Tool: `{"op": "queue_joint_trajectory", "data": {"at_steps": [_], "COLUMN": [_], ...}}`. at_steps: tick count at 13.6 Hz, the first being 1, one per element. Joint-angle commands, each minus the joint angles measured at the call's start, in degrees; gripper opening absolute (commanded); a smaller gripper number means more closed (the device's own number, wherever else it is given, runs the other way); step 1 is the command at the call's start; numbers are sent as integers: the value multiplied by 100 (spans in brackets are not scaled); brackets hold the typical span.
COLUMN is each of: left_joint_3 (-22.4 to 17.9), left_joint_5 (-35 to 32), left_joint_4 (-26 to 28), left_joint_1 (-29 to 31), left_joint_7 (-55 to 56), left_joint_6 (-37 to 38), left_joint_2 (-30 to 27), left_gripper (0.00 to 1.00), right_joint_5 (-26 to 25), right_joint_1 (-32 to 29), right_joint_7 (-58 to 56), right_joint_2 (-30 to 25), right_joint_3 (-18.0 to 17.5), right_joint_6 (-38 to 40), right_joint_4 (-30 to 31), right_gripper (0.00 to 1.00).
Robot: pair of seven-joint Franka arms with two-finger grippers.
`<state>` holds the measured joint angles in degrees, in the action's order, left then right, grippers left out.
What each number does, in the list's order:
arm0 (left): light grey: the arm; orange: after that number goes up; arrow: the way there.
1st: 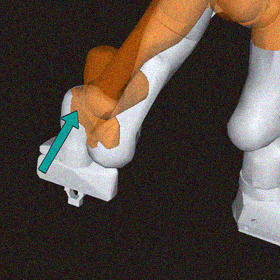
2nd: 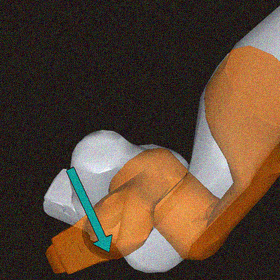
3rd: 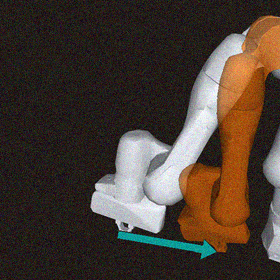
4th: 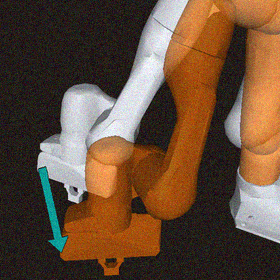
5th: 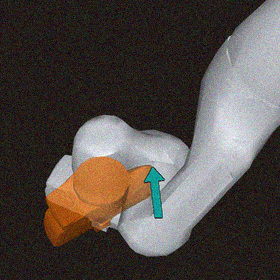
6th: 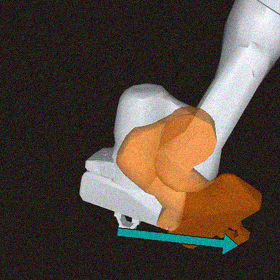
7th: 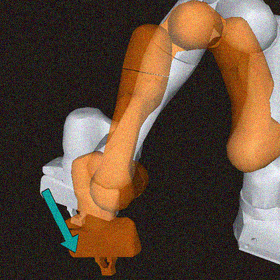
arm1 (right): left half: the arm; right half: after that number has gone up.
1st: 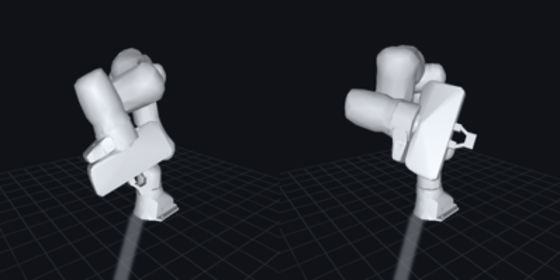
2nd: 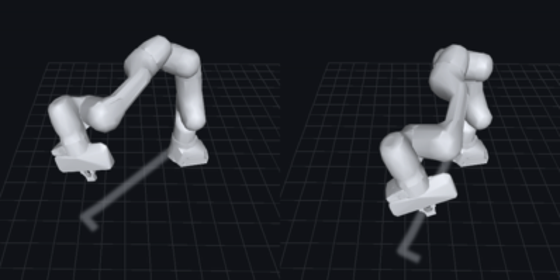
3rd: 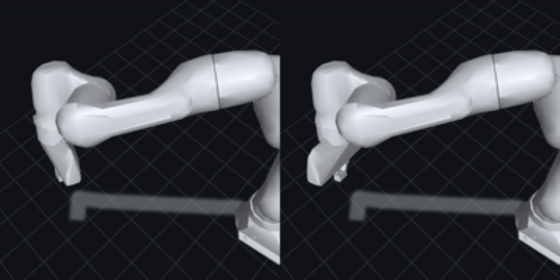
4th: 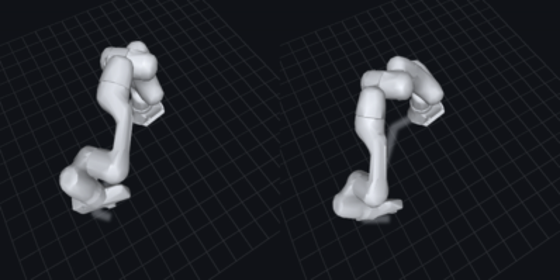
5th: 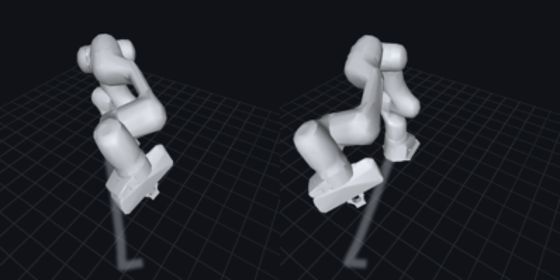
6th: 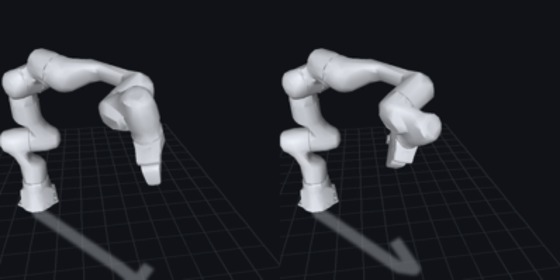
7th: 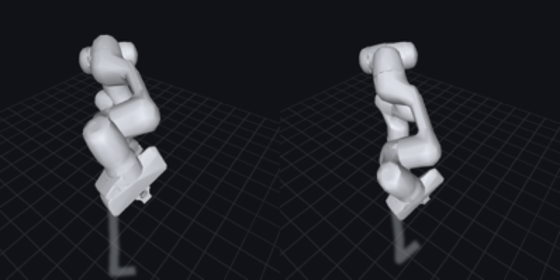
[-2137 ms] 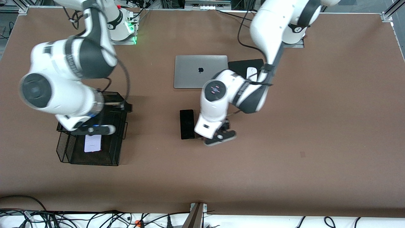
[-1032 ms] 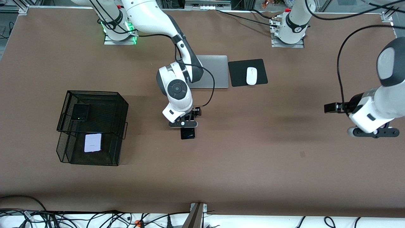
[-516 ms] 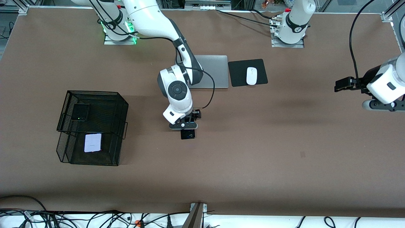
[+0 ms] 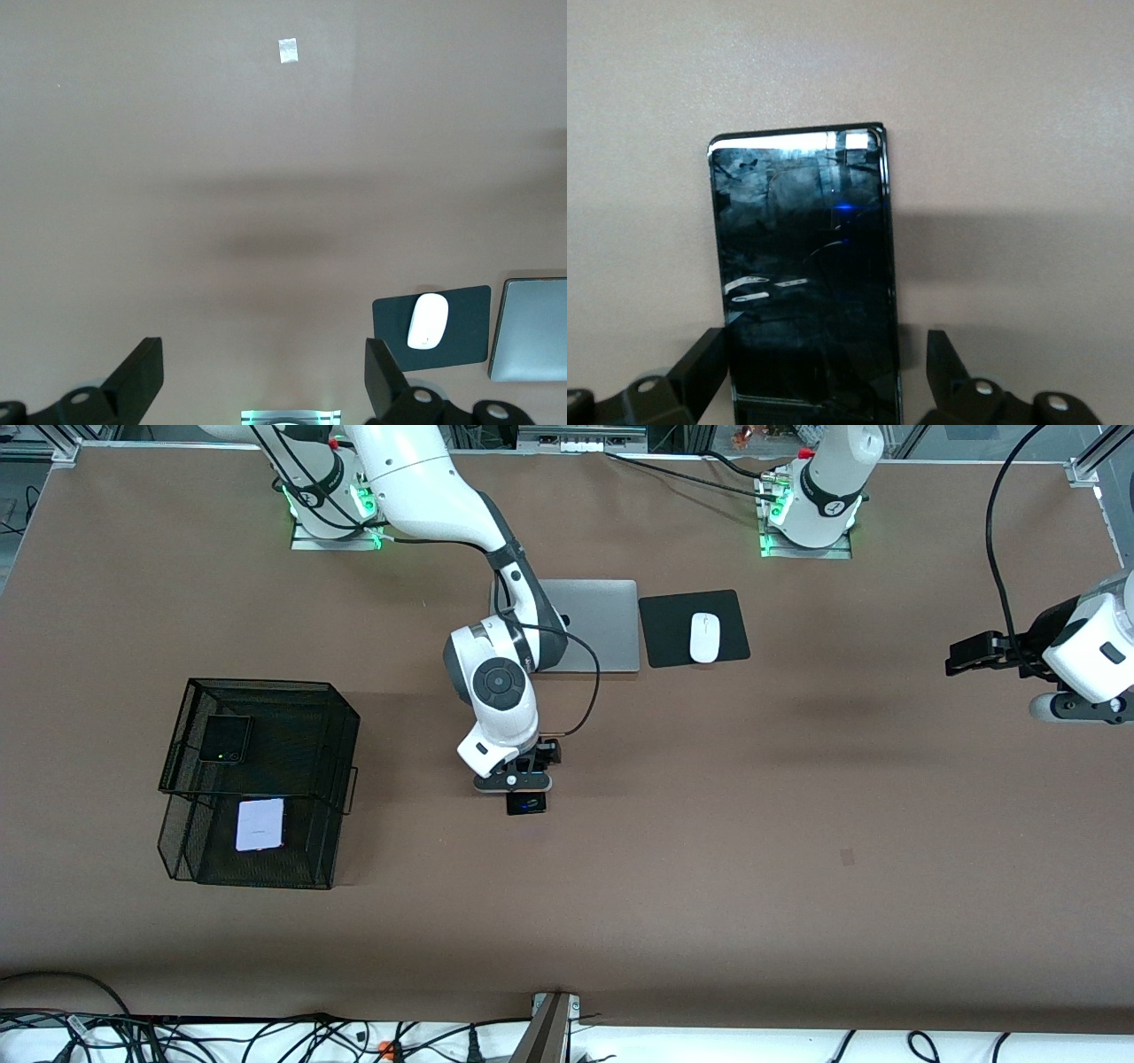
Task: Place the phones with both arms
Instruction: 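Carry the black phone with the right gripper to the basket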
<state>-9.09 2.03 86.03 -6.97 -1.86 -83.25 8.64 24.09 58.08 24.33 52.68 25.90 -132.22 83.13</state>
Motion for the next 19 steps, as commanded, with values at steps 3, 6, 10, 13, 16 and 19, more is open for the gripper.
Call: {"op": "queue_joint_trajectory", "data": {"at_steps": [3,6,10,13,16,19], "left_joint_3": [1730,2095,2095,2016,1999,1981], "left_joint_5": [-45,-45,-45,-45,-45,-89], "left_joint_4": [177,194,449,353,46,71], "left_joint_1": [1414,1725,1725,1734,1717,1769], "left_joint_7": [-96,-52,-61,-78,9,-69], "left_joint_6": [-200,-279,-244,-69,-121,-86], "left_joint_2": [-222,-388,-827,-995,-891,-873], "left_gripper": [100,100,100,100,100,100], "right_joint_5": [87,78,-9,-1,-1,-1], "right_joint_1": [-25,-34,-34,-25,-16,-8], "right_joint_7": [-16,-95,-191,-1224,-2456,-2951], "right_joint_2": [31,-12,-643,-1531,-1823,-2164], "right_joint_3": [-120,-120,465,1476,2531,2886], "right_joint_6": [-199,-173,816,2274,3235,3326], "right_joint_4": [28,20,-16,19,107,702], "right_gripper": [70,18,0,0,0,0]}}
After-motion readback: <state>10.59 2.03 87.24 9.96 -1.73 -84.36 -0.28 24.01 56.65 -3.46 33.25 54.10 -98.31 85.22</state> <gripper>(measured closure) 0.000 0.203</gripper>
